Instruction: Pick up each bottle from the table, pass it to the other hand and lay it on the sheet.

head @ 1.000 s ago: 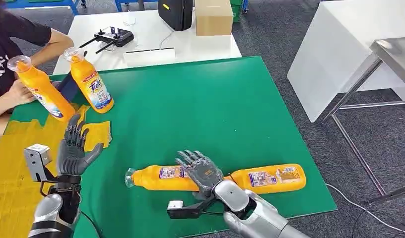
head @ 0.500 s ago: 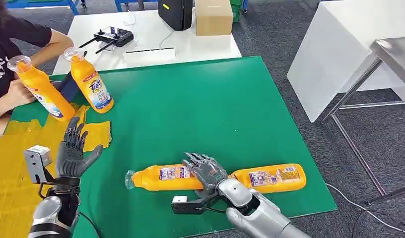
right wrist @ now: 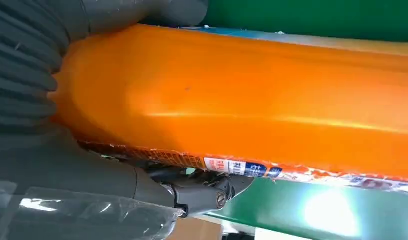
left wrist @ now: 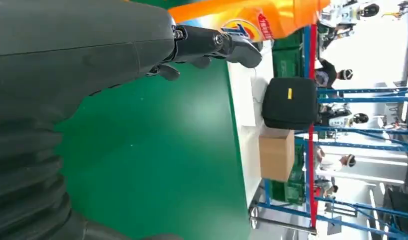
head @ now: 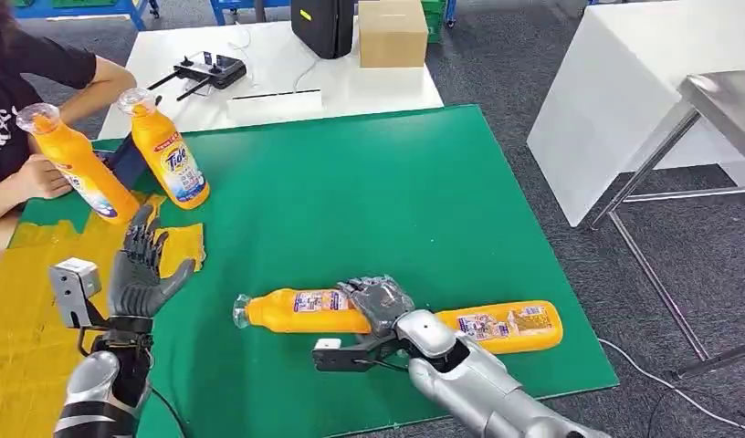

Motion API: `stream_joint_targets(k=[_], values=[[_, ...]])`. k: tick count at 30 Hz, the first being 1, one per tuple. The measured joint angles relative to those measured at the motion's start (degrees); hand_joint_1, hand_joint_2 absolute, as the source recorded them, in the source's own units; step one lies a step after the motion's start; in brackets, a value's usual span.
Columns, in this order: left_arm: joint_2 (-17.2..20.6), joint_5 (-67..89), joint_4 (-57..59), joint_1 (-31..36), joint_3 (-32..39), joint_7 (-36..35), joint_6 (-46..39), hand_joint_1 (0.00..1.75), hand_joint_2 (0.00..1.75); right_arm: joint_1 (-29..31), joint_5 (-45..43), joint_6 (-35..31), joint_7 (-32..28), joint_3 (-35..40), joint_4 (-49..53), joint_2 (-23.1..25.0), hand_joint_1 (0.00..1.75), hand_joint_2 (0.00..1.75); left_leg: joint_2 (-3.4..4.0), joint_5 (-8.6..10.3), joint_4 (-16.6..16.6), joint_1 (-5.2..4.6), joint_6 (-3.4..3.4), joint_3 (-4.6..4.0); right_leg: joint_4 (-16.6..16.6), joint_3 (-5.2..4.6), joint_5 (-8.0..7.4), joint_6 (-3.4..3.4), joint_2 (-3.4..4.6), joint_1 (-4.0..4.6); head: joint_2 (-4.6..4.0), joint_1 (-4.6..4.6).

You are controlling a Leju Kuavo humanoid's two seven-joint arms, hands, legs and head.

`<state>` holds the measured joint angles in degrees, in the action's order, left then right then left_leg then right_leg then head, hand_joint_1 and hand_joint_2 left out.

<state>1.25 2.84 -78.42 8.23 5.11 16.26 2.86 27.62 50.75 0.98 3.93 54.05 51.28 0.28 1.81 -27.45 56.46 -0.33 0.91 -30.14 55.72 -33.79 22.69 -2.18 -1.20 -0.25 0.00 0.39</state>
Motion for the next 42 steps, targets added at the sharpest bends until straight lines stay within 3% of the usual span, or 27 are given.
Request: stream_joint_targets(k=[9, 17, 23, 30, 42], values=[[-0.2, -0.1, 0.2, 0.0, -0.3, 0.0, 0.0, 0.0, 1.75, 1.2, 0.2, -0.6, 0.0, 0.0, -3.0, 1.2, 1.75, 1.75, -0.01, 0.01, 0.0, 0.0, 0.0, 0.26, 0.0, 0.27, -0.01, 0.02, 0.01, 0.0, 0.02, 0.0], [-0.3, -1.2, -1.4, -1.4, -1.4, -0.4, 1.1, 0.0, 1.75, -3.1, 1.1, -11.7, 1.1, -4.9, -1.4, 2.2, 1.75, 1.75, -0.07, 0.03, 0.0, 0.0, -0.01, 0.09, 0.0, 0.17, -0.01, 0.01, -0.03, -0.01, 0.0, 0.02], [-0.4, -1.2, -2.6, -2.0, -2.0, -0.5, 1.3, 0.0, 1.75, -5.0, 1.1, -13.0, 1.1, -7.5, 0.3, 2.5, 1.75, 1.75, -0.05, 0.02, 0.0, 0.0, -0.01, -0.13, 0.0, -0.09, -0.01, 0.01, -0.02, -0.01, 0.0, 0.0], [-0.4, 0.1, -5.4, -3.9, -5.6, -1.4, 3.6, 0.0, 1.75, -12.8, 1.0, -27.0, -4.1, -16.4, 9.3, 4.1, 1.75, 1.75, -0.08, 0.01, 0.0, 0.0, -0.02, -0.33, 0.0, -0.27, 0.01, 0.01, -0.05, 0.0, 0.0, 0.0], [-0.1, 3.1, -7.4, -5.0, -12.0, -3.3, 4.3, 0.0, 1.75, -21.2, -1.2, -33.1, -9.9, -26.5, 19.6, 6.6, 1.75, 1.75, -0.09, 0.0, 0.0, -0.01, -0.01, -0.35, 0.0, -0.29, 0.0, 0.01, -0.04, 0.0, 0.0, 0.0]])
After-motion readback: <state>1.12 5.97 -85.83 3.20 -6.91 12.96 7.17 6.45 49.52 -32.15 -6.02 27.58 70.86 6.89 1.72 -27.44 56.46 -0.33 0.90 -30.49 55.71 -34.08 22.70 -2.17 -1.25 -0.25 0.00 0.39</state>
